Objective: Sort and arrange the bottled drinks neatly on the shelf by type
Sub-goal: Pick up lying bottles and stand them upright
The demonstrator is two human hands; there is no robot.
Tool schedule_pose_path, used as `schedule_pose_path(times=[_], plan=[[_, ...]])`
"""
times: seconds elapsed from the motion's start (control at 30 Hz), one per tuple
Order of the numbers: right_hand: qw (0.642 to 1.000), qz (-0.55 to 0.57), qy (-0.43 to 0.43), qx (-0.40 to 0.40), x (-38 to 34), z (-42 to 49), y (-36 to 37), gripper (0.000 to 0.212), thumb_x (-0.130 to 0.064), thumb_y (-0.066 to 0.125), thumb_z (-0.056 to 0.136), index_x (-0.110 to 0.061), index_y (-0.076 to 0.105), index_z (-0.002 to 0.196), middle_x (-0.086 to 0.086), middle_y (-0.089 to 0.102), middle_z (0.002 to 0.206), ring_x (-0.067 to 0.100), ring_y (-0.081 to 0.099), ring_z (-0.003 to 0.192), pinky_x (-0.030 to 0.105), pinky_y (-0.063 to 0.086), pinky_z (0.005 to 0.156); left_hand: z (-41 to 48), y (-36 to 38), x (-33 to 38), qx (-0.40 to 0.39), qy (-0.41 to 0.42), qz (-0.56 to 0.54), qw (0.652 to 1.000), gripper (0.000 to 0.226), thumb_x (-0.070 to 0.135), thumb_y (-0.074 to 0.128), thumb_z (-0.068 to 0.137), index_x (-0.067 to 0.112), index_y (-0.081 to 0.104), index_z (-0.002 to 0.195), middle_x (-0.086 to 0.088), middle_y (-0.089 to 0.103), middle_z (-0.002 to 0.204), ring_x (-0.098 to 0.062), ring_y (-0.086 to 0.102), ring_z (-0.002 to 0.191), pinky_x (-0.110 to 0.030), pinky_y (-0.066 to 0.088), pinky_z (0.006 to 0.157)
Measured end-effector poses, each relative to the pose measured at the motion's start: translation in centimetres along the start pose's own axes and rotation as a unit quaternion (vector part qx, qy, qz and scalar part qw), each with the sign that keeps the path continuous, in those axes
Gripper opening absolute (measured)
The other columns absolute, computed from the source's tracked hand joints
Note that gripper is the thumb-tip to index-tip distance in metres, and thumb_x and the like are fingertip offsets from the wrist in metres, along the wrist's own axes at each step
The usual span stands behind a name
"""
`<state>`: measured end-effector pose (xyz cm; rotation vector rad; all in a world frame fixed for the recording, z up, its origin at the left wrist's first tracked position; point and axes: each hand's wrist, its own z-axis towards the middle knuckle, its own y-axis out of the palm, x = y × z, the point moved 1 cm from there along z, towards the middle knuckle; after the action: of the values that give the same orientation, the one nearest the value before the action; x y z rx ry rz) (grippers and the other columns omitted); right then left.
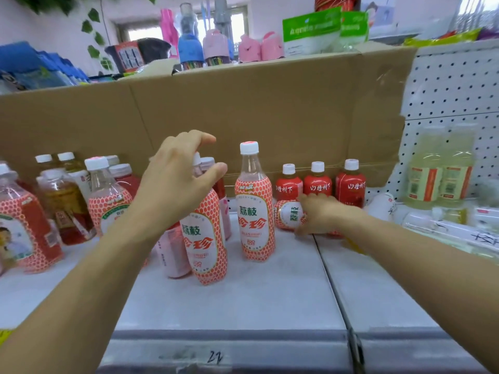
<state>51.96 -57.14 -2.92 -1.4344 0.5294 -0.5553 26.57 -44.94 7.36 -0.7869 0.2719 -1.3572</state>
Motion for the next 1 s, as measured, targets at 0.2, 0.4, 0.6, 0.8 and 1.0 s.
schedule_pose_path(times=[0.2,0.4,0.6,0.8,1.0], plan=[[0.997,0.070,0.012,0.019,0.3,0.9,0.0,0.067,-0.035,0.085,0.068,-0.018,0.050,0.123,0.004,0.062,0.116,0.024,0.059,0.103,0.041,0.052,0.090,-0.1,1.2,2.1,0.042,0.022,0.024,0.999,0.053,0.034,0.067,0.091,0.018,0.050,0.139,-0.001,0.060,0.133,-0.021,0.050,0.125,-0.040,0.040,0.105],[0.884,0.463,-0.004,0.064,2.7,0.2,-2.6,0.073,-0.025,0.087,0.059,-0.020,0.046,0.119,0.005,0.067,0.102,0.022,0.069,0.093,0.038,0.059,0.077,-0.5,3.4,4.6,0.085,0.082,0.053,0.992,0.046,0.028,0.066,0.090,0.012,0.057,0.132,-0.007,0.062,0.126,-0.026,0.052,0.118,-0.045,0.038,0.110],[0.837,0.545,-0.030,0.034,4.0,-1.4,-2.5,0.058,-0.012,0.085,0.071,-0.021,0.054,0.119,0.002,0.071,0.104,0.014,0.069,0.092,0.025,0.054,0.069,-2.7,8.4,8.5,0.076,0.133,-0.040,0.987,0.032,0.029,0.060,0.089,0.013,0.066,0.116,0.000,0.068,0.108,-0.019,0.058,0.104,-0.032,0.047,0.091],[0.877,0.481,-0.009,0.014,8.2,-4.0,-4.8,0.045,-0.015,0.081,0.080,-0.017,0.058,0.119,-0.002,0.069,0.101,0.013,0.067,0.094,0.027,0.054,0.080,-3.7,14.3,11.2,-0.094,0.054,-0.156,0.982,0.021,0.027,0.066,0.094,0.022,0.067,0.115,0.013,0.066,0.104,-0.002,0.058,0.097,-0.027,0.051,0.088],[0.961,0.273,0.028,-0.040,15.2,-12.7,-7.3,0.036,-0.038,0.073,0.087,-0.013,0.064,0.111,0.006,0.072,0.099,0.017,0.070,0.085,0.037,0.059,0.083,-0.4,20.5,16.3,-0.273,-0.012,-0.182,0.945,0.039,0.028,0.058,0.099,0.018,0.055,0.137,0.001,0.059,0.135,-0.014,0.054,0.121,-0.032,0.044,0.104]])
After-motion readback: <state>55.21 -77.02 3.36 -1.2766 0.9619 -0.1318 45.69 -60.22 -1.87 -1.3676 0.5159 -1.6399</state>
